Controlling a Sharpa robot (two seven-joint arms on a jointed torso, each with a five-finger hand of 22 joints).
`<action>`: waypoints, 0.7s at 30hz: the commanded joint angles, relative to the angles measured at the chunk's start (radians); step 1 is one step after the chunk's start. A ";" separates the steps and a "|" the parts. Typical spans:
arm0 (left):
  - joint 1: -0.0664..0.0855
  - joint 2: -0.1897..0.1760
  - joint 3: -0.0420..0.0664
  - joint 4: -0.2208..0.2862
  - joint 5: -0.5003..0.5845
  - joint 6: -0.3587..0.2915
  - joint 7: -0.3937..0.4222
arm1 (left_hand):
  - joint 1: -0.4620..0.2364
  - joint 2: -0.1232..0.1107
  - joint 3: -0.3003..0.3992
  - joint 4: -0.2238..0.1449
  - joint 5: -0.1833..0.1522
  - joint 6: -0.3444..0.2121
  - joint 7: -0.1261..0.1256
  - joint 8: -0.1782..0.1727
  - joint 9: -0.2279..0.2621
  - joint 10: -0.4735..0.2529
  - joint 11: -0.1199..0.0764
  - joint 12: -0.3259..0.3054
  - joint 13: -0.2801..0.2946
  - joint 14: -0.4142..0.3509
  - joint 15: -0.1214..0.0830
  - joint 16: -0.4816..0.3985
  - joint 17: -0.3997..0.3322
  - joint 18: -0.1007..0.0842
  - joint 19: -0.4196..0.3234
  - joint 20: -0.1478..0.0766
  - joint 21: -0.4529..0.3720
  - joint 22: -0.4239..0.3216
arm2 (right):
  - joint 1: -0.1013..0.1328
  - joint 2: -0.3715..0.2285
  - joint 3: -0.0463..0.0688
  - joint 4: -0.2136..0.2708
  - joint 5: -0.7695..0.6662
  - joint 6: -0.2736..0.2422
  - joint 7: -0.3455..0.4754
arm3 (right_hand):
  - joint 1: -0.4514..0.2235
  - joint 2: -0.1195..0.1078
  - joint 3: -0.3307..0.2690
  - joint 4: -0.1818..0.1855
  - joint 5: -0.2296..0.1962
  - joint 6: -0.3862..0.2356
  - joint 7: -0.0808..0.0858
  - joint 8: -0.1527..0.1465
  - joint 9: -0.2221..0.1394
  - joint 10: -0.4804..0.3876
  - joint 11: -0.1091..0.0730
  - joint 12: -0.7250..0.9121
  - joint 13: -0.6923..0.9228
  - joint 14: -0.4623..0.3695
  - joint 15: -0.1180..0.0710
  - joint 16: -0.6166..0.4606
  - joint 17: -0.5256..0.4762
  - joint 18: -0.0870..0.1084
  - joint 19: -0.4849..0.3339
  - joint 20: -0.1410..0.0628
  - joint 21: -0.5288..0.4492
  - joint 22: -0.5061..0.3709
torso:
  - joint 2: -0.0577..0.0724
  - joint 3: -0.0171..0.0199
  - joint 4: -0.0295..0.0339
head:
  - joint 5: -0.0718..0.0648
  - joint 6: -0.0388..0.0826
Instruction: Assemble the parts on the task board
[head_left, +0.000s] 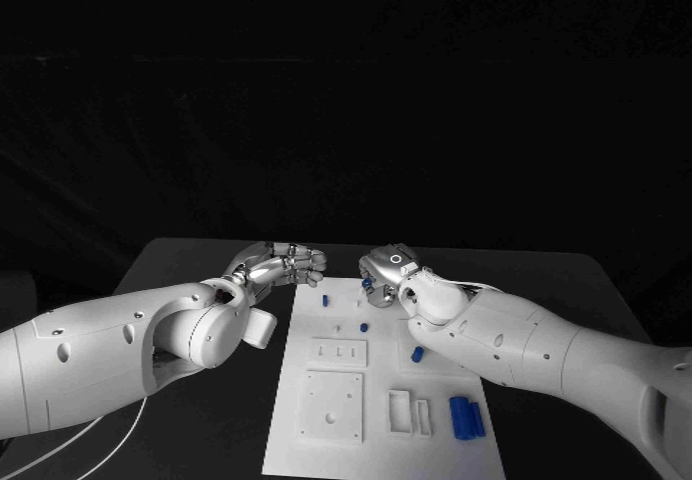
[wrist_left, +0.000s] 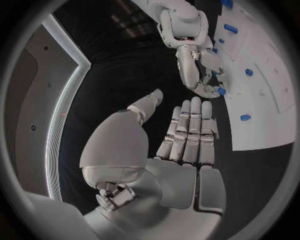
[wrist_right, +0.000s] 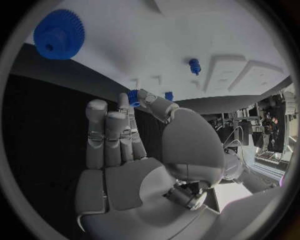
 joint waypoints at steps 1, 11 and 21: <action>0.011 0.000 0.001 0.007 -0.002 0.005 0.008 | -0.009 0.003 0.001 -0.006 0.003 0.006 0.001 -0.004 -0.001 0.000 0.004 -0.006 -0.001 0.000 0.002 -0.003 0.001 0.009 -0.007 0.001 0.005 0.022 | 0.000 0.009 0.000 -0.008 0.007 -0.003 0.019 | 0.011 0.002 0.006 0.000 0.003 0.007 0.000 0.007 0.012 0.004 0.000 0.000 0.002 -0.004 -0.009 0.005 -0.001 0.062 0.000 -0.011 0.005 0.023 | 0.003 -0.0009 0.0019 | 0.000 -0.001; 0.022 -0.005 0.001 0.012 -0.005 0.003 0.007 | -0.010 0.002 0.001 -0.008 0.002 0.006 0.001 -0.004 -0.001 0.000 0.004 -0.007 -0.001 0.000 0.003 -0.004 0.002 0.009 -0.007 0.001 0.005 0.022 | -0.001 0.017 0.000 -0.016 0.011 0.002 0.026 | 0.011 0.001 0.006 0.000 0.003 0.006 0.000 0.006 0.012 0.004 0.000 -0.001 0.003 -0.004 -0.009 0.005 -0.002 0.062 0.000 -0.010 0.006 0.023 | 0.011 -0.0025 0.0039 | 0.003 -0.004; 0.027 -0.006 0.001 0.017 -0.006 0.003 0.007 | -0.010 0.001 0.001 -0.009 0.002 0.006 0.001 -0.004 -0.001 0.001 0.004 -0.007 -0.001 0.000 0.003 -0.004 0.002 0.009 -0.007 0.002 0.006 0.022 | -0.004 0.020 -0.001 -0.030 0.016 0.018 0.030 | 0.011 0.001 0.006 0.001 0.003 0.006 0.000 0.006 0.012 0.003 0.000 -0.002 0.004 -0.004 -0.009 0.006 -0.002 0.062 -0.001 -0.010 0.007 0.023 | 0.014 -0.0034 0.0038 | 0.004 -0.007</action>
